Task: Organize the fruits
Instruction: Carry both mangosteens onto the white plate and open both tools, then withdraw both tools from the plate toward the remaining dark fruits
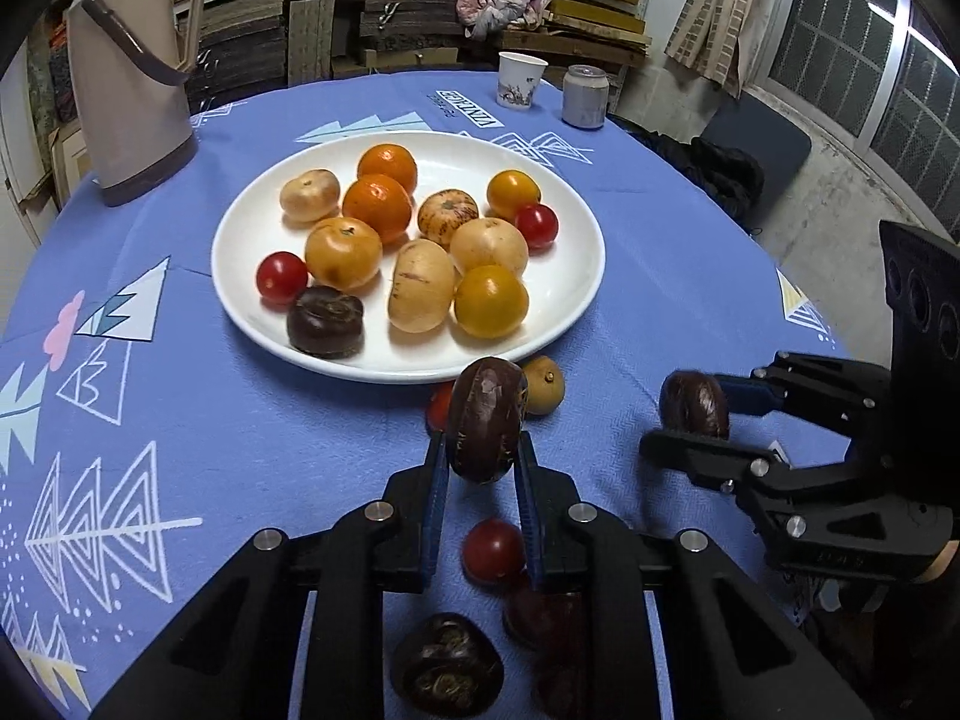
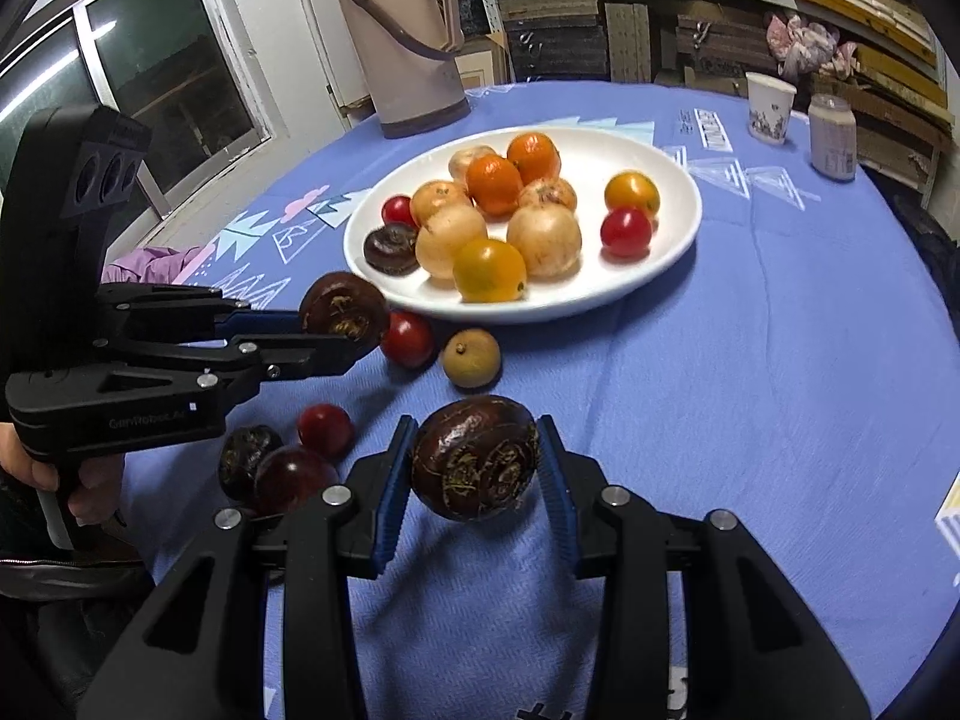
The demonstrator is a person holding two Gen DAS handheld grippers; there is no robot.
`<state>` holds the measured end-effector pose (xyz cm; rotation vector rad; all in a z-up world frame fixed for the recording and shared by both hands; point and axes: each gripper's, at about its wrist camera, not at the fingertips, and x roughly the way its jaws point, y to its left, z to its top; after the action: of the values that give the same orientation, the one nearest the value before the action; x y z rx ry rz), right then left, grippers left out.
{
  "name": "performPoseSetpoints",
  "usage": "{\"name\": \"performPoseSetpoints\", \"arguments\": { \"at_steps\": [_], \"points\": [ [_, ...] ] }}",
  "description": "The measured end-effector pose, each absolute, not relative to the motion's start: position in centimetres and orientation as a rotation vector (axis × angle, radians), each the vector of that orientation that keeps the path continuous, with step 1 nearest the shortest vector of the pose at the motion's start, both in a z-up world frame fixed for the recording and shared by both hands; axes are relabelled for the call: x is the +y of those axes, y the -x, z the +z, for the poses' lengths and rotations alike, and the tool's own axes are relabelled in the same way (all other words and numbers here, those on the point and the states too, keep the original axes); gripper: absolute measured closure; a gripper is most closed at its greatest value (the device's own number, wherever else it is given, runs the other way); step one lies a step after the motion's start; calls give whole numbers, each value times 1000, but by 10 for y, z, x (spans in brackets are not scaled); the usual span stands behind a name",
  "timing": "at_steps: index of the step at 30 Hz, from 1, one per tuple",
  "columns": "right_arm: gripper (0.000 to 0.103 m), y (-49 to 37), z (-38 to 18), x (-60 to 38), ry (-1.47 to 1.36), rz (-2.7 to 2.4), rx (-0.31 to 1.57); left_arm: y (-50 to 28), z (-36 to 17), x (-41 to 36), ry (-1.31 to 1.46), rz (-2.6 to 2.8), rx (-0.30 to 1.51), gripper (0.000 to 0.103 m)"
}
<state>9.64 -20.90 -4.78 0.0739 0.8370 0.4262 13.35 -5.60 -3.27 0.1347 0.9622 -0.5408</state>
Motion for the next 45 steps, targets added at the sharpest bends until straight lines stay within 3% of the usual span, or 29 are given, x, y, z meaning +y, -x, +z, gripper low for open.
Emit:
{"name": "performPoseSetpoints", "arguments": {
  "at_steps": [12,27,30,32,33,45],
  "points": [
    [64,-166,-7,-210,-52,418,756,-181,-1,-42,-115,-490,912,81],
    [64,-265,-31,-204,-60,394,804,-258,-17,-48,-105,-430,956,81],
    [62,-278,-36,-208,-83,378,803,-267,-17,-42,-79,-411,953,77],
    [48,-279,-35,-213,-112,370,791,-269,-15,-40,-83,-385,949,53],
    [40,-277,-33,-216,-131,360,778,-268,-13,-40,-88,-383,942,51],
    [36,-217,-18,-226,-149,367,743,-231,-1,-38,-123,-410,912,48]
  ]
}}
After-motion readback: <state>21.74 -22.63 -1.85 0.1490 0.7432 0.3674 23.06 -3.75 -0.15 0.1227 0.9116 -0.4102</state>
